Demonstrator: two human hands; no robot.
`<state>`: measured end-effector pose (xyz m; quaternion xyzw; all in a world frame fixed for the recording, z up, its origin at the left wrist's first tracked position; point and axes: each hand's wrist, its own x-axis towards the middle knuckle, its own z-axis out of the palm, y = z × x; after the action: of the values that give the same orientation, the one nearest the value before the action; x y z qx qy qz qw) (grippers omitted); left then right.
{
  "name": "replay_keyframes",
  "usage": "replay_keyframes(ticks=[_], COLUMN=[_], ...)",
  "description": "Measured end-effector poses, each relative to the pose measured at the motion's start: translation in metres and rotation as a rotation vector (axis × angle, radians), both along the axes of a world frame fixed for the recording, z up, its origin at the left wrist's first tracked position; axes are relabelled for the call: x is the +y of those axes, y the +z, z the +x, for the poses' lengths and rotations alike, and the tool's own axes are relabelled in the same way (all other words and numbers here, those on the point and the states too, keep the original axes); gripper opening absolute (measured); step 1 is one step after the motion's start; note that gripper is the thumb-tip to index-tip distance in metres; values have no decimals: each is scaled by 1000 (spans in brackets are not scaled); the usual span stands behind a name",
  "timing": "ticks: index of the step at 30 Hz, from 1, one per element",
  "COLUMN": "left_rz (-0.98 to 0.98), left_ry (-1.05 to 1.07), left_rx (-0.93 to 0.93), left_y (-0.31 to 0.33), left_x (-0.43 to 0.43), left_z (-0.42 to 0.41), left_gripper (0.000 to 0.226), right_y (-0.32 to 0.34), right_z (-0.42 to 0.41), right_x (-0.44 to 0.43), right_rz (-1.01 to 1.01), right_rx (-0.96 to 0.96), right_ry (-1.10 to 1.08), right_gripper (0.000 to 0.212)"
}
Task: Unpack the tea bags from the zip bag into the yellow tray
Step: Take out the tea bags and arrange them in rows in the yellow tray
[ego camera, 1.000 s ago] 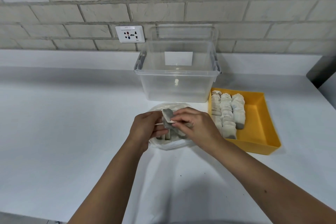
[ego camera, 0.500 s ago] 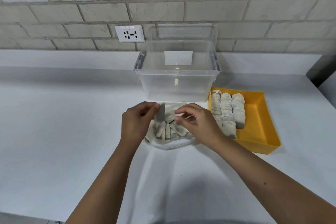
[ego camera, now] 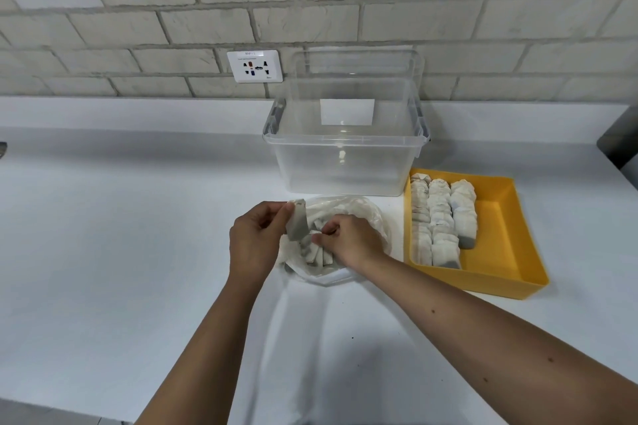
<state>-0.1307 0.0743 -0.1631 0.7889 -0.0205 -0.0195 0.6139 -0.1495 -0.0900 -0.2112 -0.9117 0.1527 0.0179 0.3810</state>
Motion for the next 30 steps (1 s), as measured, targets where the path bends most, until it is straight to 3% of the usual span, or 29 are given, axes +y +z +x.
replay_keyframes(ticks=[4,11,14,16,20,30], left_rz=[-5,-90,-255,-209,-204,-332], left_ry=[-2,42,34,8,-55,-166], left_rx=[22,48,177,181,227,368], left_y=[0,2,5,4,5,20], left_x=[4,10,4,-1,-15,-28], left_z=[0,3,1,-1,-11,-22], left_gripper=[11,12,15,13,10,18], right_y=[0,32,46,57,74,71], right_z=[2,-26,-44,-54,-56,-32], right_x=[5,-37,-53,-56,-52,-37], right_rz=[-29,15,111,211,428,346], right_rx=[-24,-345,-264,-179,-172,-328], right_ry=[-20,-85,81,199,235,62], right_gripper=[17,9,10,10,10,9])
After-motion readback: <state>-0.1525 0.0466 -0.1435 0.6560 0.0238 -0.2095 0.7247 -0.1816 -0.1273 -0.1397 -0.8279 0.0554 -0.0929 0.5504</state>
